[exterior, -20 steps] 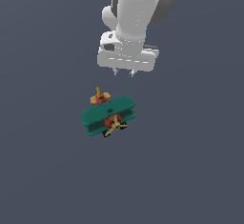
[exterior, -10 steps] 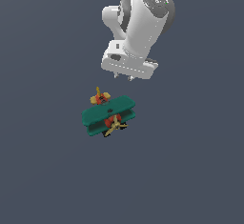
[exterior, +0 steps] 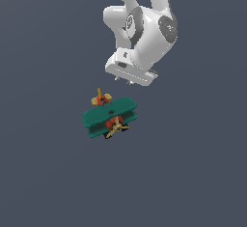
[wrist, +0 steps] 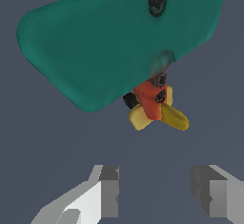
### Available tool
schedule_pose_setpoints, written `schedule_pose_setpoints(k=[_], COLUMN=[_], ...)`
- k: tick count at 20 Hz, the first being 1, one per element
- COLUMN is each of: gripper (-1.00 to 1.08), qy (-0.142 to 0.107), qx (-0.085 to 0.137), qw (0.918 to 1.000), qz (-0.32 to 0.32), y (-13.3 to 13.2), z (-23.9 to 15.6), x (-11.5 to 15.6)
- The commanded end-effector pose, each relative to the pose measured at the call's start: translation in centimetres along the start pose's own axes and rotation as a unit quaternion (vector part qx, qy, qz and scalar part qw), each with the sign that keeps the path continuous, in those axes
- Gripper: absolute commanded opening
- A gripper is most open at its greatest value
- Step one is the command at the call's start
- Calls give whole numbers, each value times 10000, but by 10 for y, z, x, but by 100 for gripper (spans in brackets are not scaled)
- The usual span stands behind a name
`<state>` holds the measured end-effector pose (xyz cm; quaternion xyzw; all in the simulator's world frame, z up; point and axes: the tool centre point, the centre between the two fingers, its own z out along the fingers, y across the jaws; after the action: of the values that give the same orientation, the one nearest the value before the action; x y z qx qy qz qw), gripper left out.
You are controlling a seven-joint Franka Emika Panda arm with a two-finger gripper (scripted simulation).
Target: Pick up the object and move it to a goal position.
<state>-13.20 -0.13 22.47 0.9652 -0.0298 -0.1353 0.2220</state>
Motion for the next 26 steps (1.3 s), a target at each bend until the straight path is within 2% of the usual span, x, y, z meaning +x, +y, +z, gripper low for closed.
schedule_pose_setpoints(k=[1, 7, 13, 19, 26], gripper=[28, 28, 28, 28, 28], qy=[-62, -160, -183, -131, 24], qx=[-237, -803, -1374, -1940, -2582], qw=[9997, 9966, 9901, 9805, 9654], qz=[35, 117, 200, 282, 373], y=[-1, -2, -3, -2, -1], z=[8, 25, 39, 51, 62], x=[-2, -8, -12, -14, -16])
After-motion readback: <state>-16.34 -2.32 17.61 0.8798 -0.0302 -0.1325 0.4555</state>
